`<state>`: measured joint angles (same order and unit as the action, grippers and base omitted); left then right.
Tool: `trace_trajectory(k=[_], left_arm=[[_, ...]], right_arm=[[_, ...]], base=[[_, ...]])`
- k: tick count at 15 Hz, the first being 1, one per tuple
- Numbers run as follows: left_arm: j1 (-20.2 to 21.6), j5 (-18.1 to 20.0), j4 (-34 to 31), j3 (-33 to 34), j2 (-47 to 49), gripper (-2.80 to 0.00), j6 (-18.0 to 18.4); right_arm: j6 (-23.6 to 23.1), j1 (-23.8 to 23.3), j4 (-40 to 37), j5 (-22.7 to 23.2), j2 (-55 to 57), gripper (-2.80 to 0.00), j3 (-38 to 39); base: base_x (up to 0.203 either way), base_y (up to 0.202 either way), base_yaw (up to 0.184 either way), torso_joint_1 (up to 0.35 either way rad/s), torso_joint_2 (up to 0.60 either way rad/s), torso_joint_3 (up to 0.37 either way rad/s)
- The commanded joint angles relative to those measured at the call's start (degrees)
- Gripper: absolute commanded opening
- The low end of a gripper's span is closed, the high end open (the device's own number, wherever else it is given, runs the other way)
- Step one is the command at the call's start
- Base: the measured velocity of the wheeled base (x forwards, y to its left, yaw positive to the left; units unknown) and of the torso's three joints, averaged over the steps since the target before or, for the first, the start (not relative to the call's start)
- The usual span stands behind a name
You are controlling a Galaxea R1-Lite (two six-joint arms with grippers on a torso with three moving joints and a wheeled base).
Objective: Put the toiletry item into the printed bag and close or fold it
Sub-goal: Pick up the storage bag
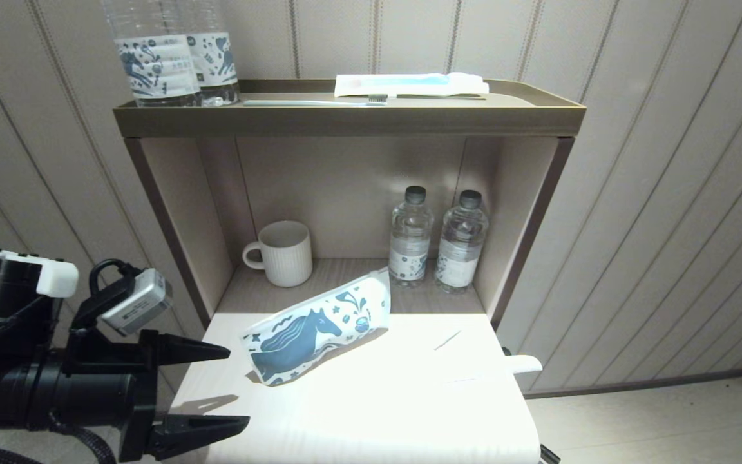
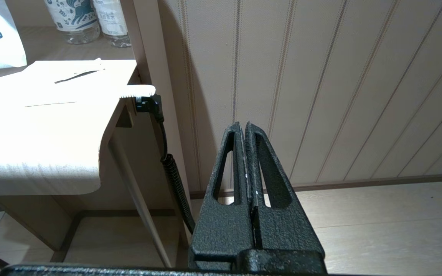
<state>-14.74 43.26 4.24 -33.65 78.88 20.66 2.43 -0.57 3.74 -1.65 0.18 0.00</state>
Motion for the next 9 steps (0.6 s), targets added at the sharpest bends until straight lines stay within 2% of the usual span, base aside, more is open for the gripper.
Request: trace_trajectory(k=[1, 3, 6, 9], left_arm=[[0.1, -0.2, -2.3, 0.4, -5.0, 0.0, 0.1], [0.7, -2.1, -2.4, 0.3, -3.3, 0.0, 0.2], [1.0, -3.0, -1.0, -0.6, 1.9, 0.0, 0.5], [1.3, -3.1, 5.2, -1.4, 8.0, 0.0, 0.6]], right_arm=[[0.0, 0.0, 0.0, 0.0, 0.1, -2.8, 0.0], [0.0, 0.0, 0.0, 0.0, 0.1, -2.8, 0.0], [0.0, 0.0, 0.0, 0.0, 0.1, -2.8, 0.0], [0.0, 0.0, 0.0, 0.0, 0.1, -2.8, 0.0]], base=[[0.0, 0.0, 0.0, 0.0, 0.0, 0.0], [0.0, 0.0, 0.0, 0.0, 0.0, 0.0], [0.0, 0.0, 0.0, 0.0, 0.0, 0.0], [0.0, 0.0, 0.0, 0.0, 0.0, 0.0]])
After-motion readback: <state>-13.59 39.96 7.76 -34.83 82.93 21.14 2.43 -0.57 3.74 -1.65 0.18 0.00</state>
